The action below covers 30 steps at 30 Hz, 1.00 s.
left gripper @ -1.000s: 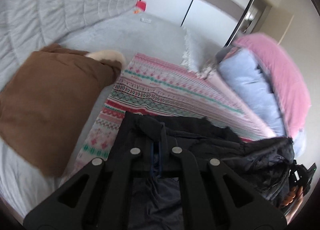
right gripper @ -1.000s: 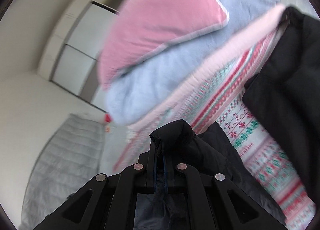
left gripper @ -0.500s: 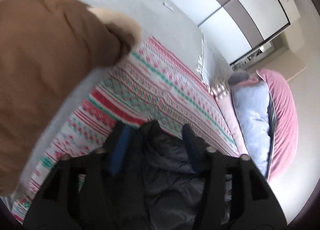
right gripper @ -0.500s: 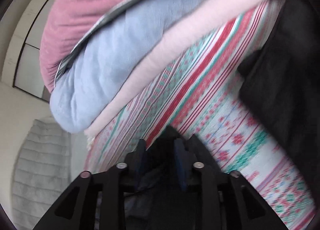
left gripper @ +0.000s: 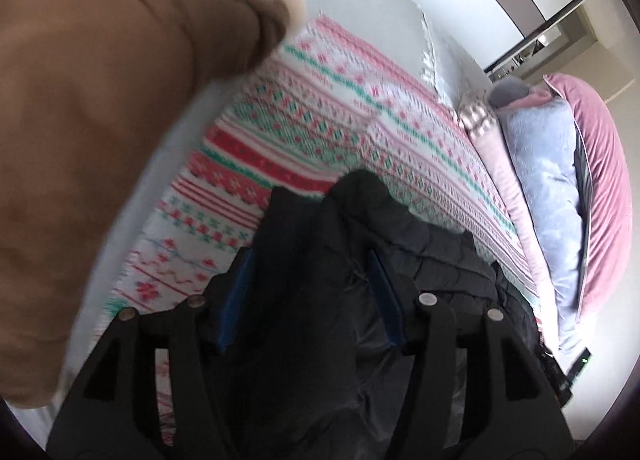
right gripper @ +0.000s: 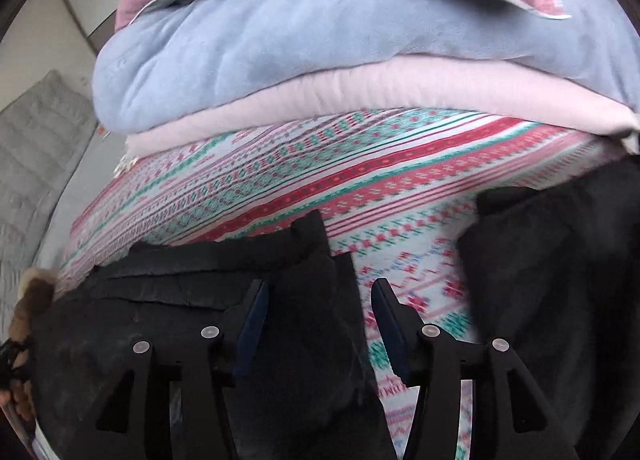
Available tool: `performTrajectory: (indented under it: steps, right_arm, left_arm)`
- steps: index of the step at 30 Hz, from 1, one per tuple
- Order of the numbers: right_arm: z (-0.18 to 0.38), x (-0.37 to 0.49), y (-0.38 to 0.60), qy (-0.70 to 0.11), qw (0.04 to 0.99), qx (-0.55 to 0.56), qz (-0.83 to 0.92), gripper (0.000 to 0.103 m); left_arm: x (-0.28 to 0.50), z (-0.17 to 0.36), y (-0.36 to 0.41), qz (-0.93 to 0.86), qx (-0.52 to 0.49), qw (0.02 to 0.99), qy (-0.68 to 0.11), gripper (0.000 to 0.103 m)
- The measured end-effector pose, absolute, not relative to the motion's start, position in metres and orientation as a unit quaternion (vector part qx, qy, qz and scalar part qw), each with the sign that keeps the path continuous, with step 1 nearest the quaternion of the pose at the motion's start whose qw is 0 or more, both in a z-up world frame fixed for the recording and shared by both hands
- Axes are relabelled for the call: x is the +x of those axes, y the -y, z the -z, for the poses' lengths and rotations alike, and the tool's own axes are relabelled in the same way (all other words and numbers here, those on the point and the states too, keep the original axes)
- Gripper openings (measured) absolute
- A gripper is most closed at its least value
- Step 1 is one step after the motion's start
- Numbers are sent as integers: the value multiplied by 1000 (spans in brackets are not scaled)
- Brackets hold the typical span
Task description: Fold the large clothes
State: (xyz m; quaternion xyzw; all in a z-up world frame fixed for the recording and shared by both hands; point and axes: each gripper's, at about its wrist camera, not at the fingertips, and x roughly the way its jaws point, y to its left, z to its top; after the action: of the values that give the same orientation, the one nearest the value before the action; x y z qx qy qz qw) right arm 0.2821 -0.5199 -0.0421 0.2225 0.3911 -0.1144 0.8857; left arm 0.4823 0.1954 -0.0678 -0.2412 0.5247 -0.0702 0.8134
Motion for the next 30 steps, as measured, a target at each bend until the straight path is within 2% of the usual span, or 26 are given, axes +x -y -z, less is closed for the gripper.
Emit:
performTrajectory:
  steps: [1, 2, 3, 4, 5, 7, 14, 19, 23, 25, 30]
  right_arm:
    - [45, 285, 518, -389, 889, 221, 100, 53]
    - [46, 290, 516, -386, 890, 227, 83, 39]
    - [46, 290, 514, -381, 891, 240, 65, 24]
    - [46, 291, 515, -373, 890, 258, 55, 7]
    - [42, 290, 515, -368, 891, 258, 59, 7]
    - [27, 289, 507, -346, 908, 222, 78, 6]
    - [-4, 297, 488, -288, 935, 167, 121, 5]
    - [37, 324, 494, -342, 912, 168, 152, 5]
    - [56, 335, 483, -362, 905, 142, 171, 6]
    - [60, 336, 482, -367, 903, 134, 182, 7]
    - [55, 333, 483, -375, 896, 143, 189, 21]
  left_arm:
    - [485, 72, -194, 71, -242, 812, -526, 59]
    - [486, 75, -193, 70, -239, 813, -526, 59]
    - [487, 77, -191, 70, -234, 815, -525, 54]
    - [488, 76, -188, 70, -229, 819, -521, 43]
    - [488, 73, -186, 65, -220, 826, -514, 13]
    - [488, 64, -183, 61, -215, 837, -499, 9]
    - [493, 31, -161, 33, -156, 892, -423, 7]
    - [506, 57, -144, -10, -91, 895, -436, 7]
    - [509, 73, -141, -24, -76, 890, -448, 8]
    - [508, 72, -141, -22, -76, 890, -450, 9]
    - [504, 62, -148, -16, -118, 879, -462, 13]
